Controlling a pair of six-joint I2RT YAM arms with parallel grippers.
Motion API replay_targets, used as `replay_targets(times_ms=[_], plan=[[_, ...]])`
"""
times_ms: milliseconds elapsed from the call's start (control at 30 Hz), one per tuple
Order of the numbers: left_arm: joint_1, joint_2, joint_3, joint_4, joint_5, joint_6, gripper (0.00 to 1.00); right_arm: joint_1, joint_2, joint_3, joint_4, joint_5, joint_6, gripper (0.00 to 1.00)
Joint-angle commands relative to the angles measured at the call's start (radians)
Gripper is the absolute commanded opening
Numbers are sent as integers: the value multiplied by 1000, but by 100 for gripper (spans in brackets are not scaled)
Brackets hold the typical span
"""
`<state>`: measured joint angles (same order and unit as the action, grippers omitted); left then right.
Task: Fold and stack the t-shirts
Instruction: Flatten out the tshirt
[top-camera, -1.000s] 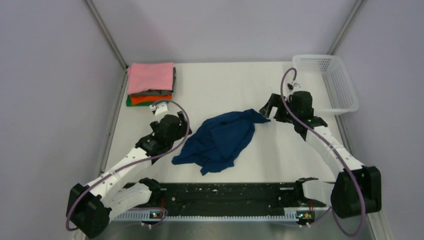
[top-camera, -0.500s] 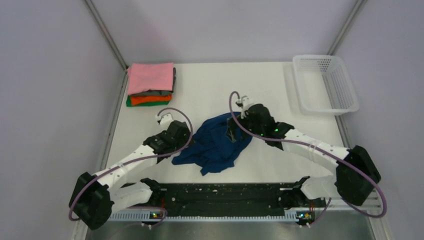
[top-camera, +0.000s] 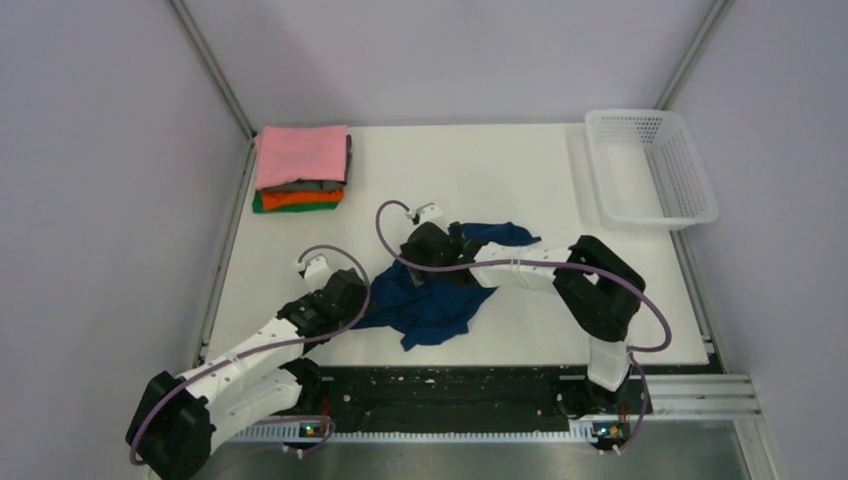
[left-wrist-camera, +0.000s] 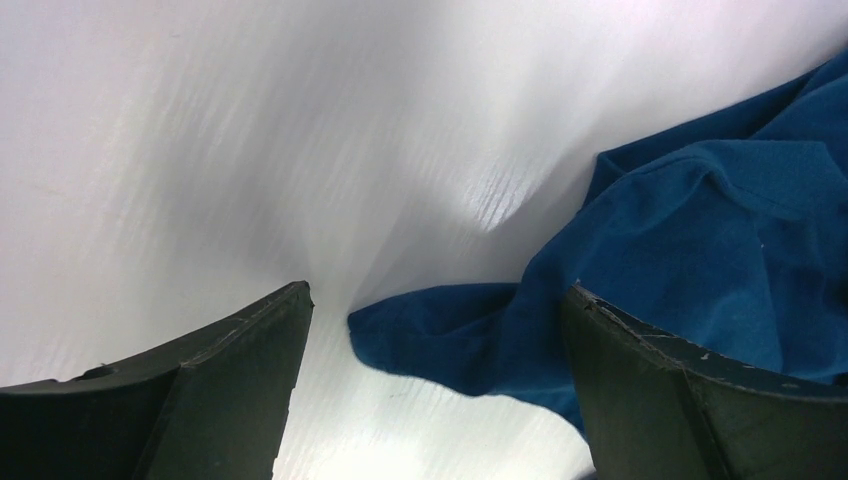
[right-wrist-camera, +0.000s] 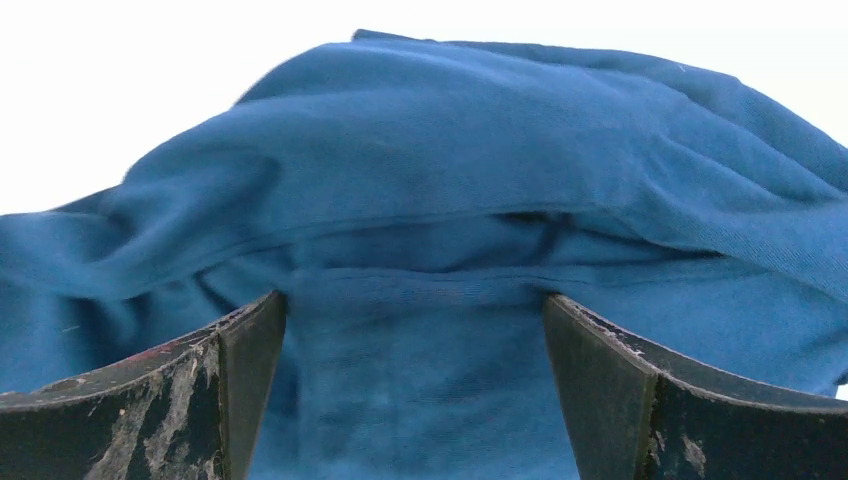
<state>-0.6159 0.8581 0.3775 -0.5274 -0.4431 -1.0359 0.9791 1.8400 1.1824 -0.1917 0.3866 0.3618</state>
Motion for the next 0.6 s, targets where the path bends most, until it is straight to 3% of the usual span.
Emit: replay_targets(times_ms=[0,233,567], plan=[[1,82,-14,183,-1,-6,99,7,42,45,-46,176,57,97],[1,262,45,320,29,37,88,7,2,11,-46,302,81,97],[2,454,129,360,68,53,48,-18,-152,-109,-39,313,126,88]])
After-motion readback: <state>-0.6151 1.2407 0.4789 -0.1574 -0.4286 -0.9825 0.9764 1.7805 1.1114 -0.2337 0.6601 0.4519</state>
